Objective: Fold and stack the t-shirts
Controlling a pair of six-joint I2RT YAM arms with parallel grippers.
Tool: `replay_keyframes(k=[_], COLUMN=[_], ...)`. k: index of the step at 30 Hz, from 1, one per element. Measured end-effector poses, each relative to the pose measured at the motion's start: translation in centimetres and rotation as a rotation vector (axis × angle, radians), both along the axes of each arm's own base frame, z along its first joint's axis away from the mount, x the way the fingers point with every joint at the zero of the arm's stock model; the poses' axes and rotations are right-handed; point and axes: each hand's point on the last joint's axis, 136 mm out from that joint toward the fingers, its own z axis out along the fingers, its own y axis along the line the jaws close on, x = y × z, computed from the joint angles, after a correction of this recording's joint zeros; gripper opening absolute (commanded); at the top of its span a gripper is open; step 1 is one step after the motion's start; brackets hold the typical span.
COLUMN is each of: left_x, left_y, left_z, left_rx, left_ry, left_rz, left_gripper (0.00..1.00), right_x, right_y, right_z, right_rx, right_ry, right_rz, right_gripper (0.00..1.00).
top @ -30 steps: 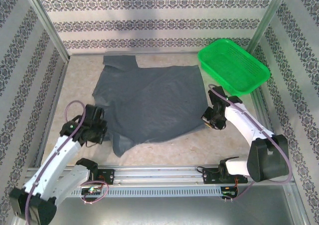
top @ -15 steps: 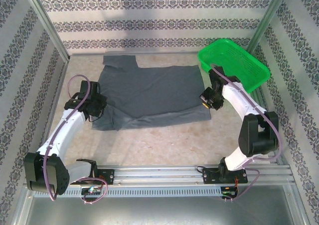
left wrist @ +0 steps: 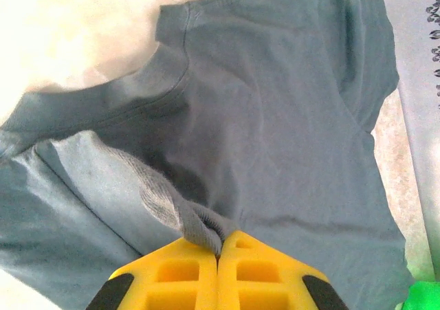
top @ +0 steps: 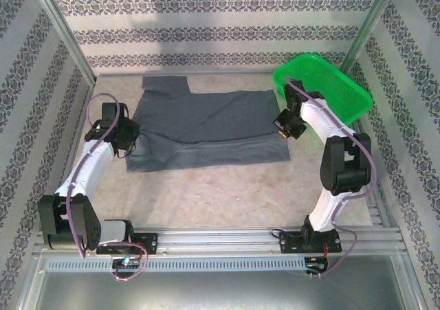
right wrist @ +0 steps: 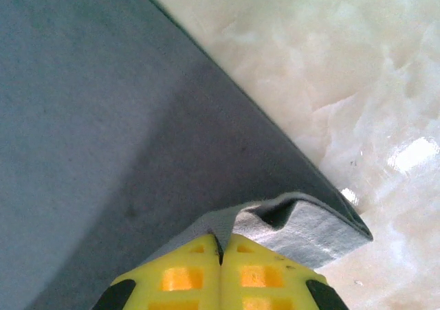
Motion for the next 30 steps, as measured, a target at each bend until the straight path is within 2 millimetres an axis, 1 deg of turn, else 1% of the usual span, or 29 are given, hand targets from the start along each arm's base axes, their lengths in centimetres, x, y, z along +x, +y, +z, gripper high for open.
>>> replay_keyframes(k=[7,11,17,18,19,20,21,22,23,24,25,27,28,30], left_x=[1.6,1.7,1.8,1.9,2.1,2.3,2.6,3.0,3.4,3.7,3.9,3.9,3.7,2.6], left_y=[-0.2,-0.2,0.1,0.2,0.4,0.6,0.8,1.0,1.3,1.5,1.8,2.2,2.3,2.4], left_z=[-0.9,-1.6,-2.6,-2.9,-3.2,-3.6,-3.7,-3.9,-3.9,-3.9,-3.7,-3.2,-2.8,-2.2], left_rx=[0.014,0.019,0.033,0.035,0.039,0.04,0.044,0.043,0.043,0.044,0.05,0.063,0.069,0.079], left_ry=[0.019,0.039,0.067,0.076,0.084,0.093,0.098,0.099,0.097,0.094,0.089,0.078,0.075,0.068], left_rz=[-0.054,-0.063,-0.065,-0.066,-0.069,-0.074,-0.08,-0.082,-0.087,-0.095,-0.101,-0.11,-0.114,-0.121], left_gripper=[0.0,0.0,0.0,0.07,0.17,0.3,0.41,0.52,0.59,0.65,0.69,0.69,0.66,0.59], right_x=[0.2,0.3,1.5,1.7,1.9,2.1,2.3,2.6,2.8,2.9,3.0,3.1,3.0,2.2], right_y=[0.0,0.0,-0.1,-0.2,-0.4,-0.6,-0.7,-1.0,-1.2,-1.4,-1.4,-1.7,-1.8,-1.8], right_z=[-0.9,-1.8,-2.5,-2.6,-2.7,-2.8,-2.8,-2.9,-2.8,-2.7,-2.5,-2.0,-1.7,-1.0], right_rx=[-0.004,-0.006,-0.007,-0.007,-0.007,-0.006,-0.006,-0.007,-0.008,-0.01,-0.015,-0.021,-0.026,-0.031], right_ry=[0.025,0.049,0.055,0.055,0.056,0.057,0.058,0.056,0.05,0.046,0.04,0.023,0.008,-0.014], right_rz=[-0.001,-0.001,-0.003,-0.005,-0.009,-0.011,-0.011,-0.008,-0.002,0.002,0.015,0.036,0.052,0.085], right_gripper=[0.0,0.0,0.0,0.02,0.17,0.29,0.37,0.44,0.49,0.52,0.55,0.58,0.58,0.58])
